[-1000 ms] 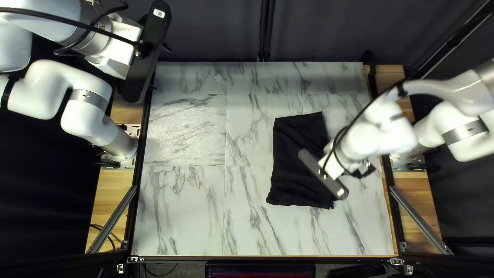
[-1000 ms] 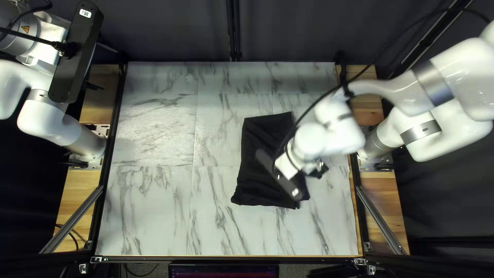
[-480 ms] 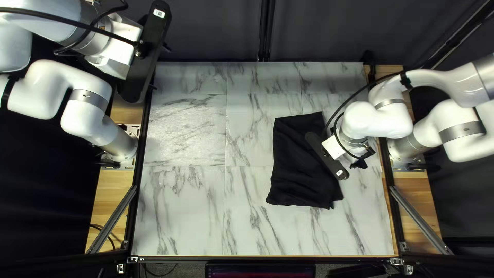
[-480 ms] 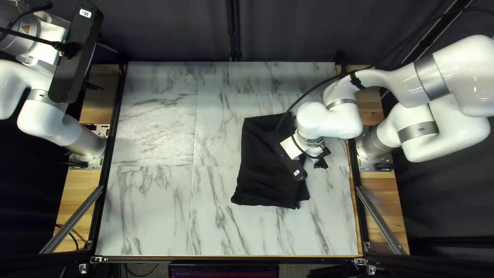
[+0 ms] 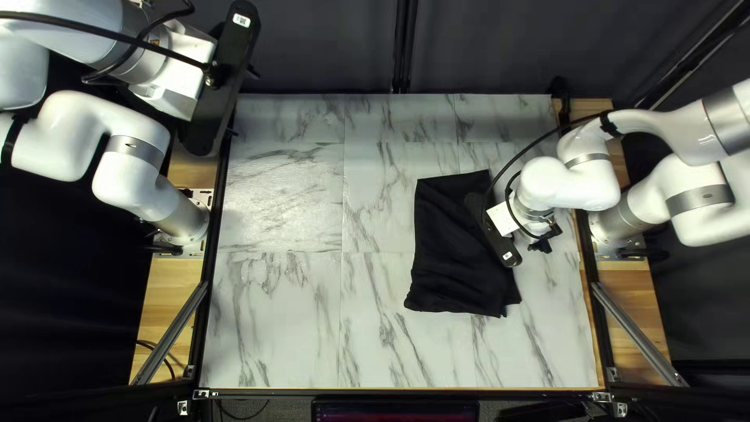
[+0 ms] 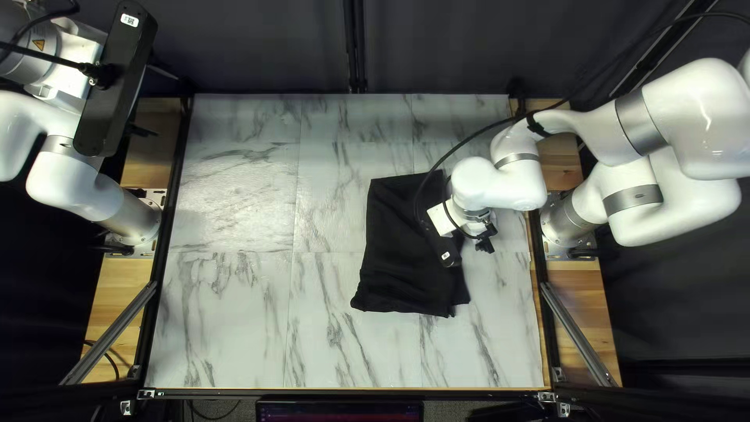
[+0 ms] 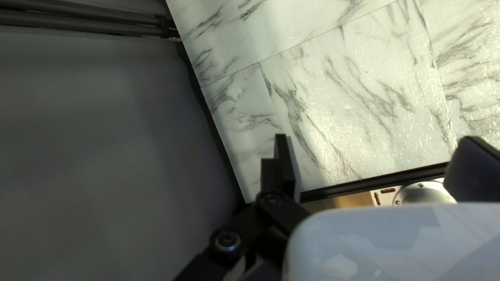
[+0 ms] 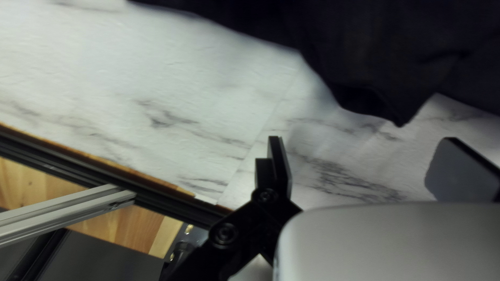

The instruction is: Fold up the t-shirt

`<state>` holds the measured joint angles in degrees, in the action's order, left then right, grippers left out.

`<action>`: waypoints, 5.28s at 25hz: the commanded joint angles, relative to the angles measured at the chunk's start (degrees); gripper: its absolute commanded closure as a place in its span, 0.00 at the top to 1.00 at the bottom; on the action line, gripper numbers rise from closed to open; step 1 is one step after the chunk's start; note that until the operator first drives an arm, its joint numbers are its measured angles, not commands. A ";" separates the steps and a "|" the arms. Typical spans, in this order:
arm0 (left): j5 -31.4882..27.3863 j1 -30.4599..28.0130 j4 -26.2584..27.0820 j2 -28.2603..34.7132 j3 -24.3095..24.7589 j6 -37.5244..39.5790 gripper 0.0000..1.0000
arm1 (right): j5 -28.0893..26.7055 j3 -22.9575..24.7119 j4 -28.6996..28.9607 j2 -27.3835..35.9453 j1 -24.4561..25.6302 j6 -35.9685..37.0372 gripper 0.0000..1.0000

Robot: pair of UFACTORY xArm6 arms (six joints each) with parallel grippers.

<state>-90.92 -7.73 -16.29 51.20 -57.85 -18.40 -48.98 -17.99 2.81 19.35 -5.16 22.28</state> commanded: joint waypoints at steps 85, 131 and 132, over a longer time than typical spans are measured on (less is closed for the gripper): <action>0.00 0.00 0.00 0.00 0.00 0.00 1.00 | 0.46 -16.44 -24.17 -8.60 -21.87 -37.49 0.99; 0.00 0.00 0.00 0.00 0.00 0.00 1.00 | -8.94 -23.71 -21.47 -12.17 -27.50 -44.51 0.00; 0.00 0.00 0.00 0.00 0.00 0.00 1.00 | -9.32 -24.10 -21.33 -12.28 -27.74 -44.79 0.00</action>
<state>-90.92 -7.73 -16.29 51.20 -57.85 -18.40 -57.14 -41.00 -18.90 7.30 -32.36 -21.96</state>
